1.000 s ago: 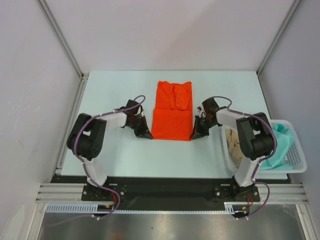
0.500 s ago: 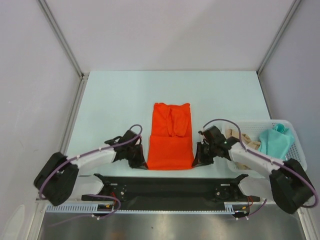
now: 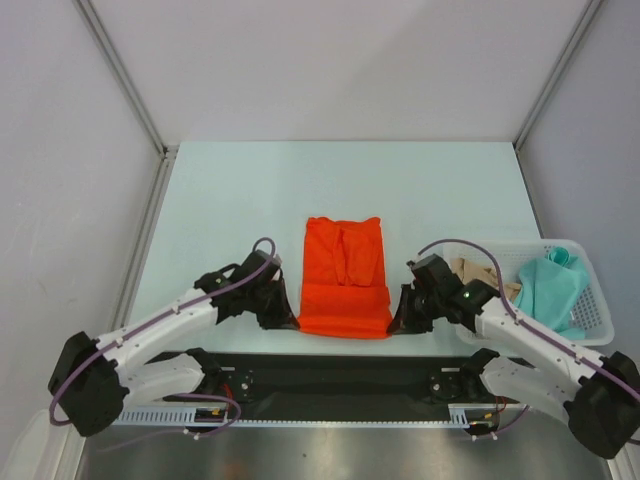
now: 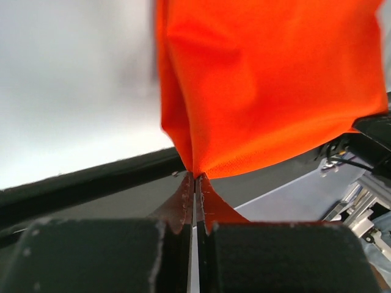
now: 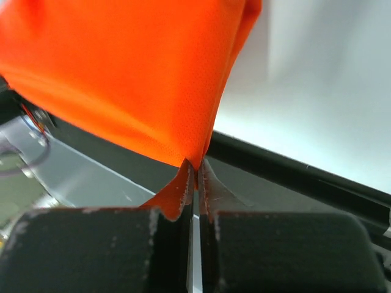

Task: Fold and stack the t-shirts
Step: Fold the tshirt

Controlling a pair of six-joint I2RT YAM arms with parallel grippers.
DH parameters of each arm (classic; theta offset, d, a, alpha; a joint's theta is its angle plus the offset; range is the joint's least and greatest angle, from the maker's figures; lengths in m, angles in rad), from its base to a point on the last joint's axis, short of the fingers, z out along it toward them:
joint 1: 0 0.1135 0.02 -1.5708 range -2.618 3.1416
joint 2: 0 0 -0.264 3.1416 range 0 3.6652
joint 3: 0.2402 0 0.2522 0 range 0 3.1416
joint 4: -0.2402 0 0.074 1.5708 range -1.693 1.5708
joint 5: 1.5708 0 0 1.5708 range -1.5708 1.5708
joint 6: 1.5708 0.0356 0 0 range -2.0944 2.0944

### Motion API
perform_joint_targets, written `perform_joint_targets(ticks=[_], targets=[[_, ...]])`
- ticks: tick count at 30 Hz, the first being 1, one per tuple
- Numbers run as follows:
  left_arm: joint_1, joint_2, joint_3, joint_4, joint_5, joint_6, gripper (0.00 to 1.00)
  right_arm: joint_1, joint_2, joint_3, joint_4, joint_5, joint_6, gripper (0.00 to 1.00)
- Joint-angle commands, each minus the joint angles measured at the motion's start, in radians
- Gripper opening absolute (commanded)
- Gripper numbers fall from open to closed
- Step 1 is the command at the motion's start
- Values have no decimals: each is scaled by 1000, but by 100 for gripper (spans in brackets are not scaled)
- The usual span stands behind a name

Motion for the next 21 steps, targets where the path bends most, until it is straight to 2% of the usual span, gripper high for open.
perform_joint_targets(ticks=[1,7,17,21], targets=[[30,93,121,-55,-42,43,0,-79,99,108,-39,28,-74,0],[140,231,247,-40,-18,124,0,-232,301,255,-10,-67,-221,0],[251,444,523,-63,-11,224,0,-342,541,562,-39,-153,-344,0],[291,533,626,-60,5,244,0,-380,686,668,-42,-207,-376,0]])
